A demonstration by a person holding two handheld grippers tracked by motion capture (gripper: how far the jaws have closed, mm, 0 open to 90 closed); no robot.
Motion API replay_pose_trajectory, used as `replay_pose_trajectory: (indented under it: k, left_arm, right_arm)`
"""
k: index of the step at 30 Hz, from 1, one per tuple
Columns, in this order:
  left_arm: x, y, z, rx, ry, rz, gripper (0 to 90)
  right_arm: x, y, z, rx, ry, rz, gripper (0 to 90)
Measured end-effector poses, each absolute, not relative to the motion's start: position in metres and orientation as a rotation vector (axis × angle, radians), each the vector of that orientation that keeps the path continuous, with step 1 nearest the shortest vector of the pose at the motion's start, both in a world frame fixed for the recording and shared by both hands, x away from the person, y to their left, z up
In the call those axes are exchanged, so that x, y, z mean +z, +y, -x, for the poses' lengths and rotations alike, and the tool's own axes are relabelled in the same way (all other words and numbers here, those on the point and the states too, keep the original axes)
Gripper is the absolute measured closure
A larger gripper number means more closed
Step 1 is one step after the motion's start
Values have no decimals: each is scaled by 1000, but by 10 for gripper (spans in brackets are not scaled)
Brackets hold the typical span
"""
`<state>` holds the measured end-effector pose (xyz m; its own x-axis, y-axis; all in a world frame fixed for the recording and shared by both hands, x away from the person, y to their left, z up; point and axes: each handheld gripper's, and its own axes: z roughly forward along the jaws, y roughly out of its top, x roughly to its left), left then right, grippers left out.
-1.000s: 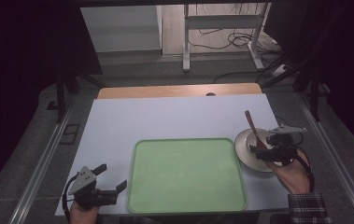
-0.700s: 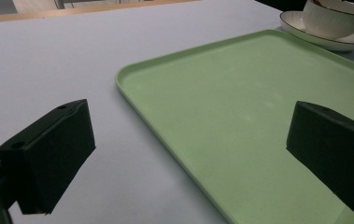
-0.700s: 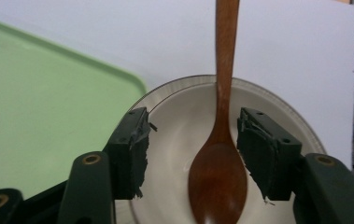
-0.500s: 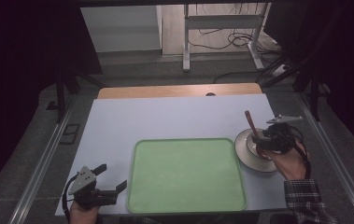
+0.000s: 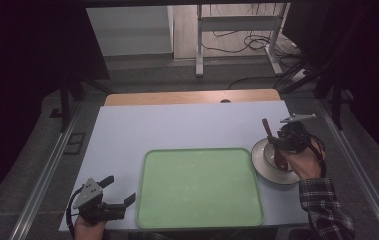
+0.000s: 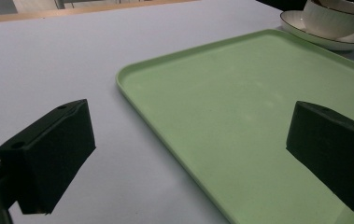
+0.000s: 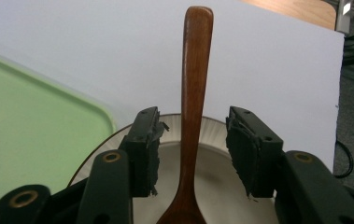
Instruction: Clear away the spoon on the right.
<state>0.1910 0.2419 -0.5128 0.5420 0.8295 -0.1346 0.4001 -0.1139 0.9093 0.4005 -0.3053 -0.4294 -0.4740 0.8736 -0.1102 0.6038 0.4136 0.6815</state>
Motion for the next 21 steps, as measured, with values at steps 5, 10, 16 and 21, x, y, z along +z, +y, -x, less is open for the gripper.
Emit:
replay_pose_trajectory:
  k: [5, 10, 16, 21]
  left_arm:
    - [-513, 242, -191, 510, 1035, -1728, 9]
    - [-513, 242, -191, 508, 1035, -1729, 9]
    - [-513, 242, -191, 506, 1036, -1727, 9]
    - [-513, 241, -191, 504, 1035, -1728, 9]
  right_arm:
    - [-433, -302, -412, 793, 2224, -1256, 574]
    - [-436, -299, -418, 780, 2224, -1266, 588]
    - [-440, -296, -426, 769, 2224, -1273, 641]
    - [-438, -294, -426, 762, 2223, -1260, 762]
